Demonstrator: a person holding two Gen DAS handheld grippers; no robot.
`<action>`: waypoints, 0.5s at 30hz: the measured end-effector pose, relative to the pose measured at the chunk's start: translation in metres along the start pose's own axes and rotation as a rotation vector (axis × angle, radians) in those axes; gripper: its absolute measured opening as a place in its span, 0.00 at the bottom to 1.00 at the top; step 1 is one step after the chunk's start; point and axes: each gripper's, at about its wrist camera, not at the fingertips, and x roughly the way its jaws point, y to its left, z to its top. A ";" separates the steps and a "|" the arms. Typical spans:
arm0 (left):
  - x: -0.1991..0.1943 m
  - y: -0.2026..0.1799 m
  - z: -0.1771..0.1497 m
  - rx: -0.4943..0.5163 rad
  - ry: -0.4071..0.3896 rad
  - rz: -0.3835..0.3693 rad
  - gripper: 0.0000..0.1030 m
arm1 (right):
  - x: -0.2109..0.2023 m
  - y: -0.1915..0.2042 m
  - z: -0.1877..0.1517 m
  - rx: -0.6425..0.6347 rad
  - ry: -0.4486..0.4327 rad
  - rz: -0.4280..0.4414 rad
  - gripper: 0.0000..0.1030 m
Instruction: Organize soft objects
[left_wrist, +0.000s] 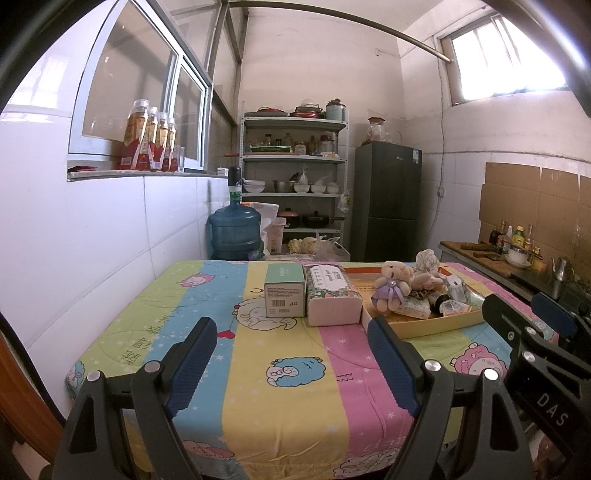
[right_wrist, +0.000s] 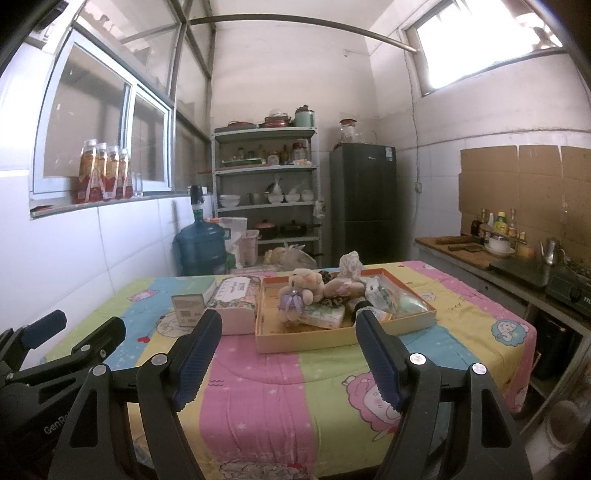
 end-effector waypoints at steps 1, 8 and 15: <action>0.000 0.000 0.000 0.000 0.001 0.000 0.81 | 0.000 0.000 0.000 0.000 0.000 0.000 0.74; 0.000 0.000 0.000 0.001 0.000 0.001 0.81 | 0.000 0.000 0.000 0.001 0.000 0.000 0.74; 0.000 0.000 0.000 0.000 0.001 0.002 0.81 | 0.000 0.001 0.000 0.000 -0.001 0.002 0.74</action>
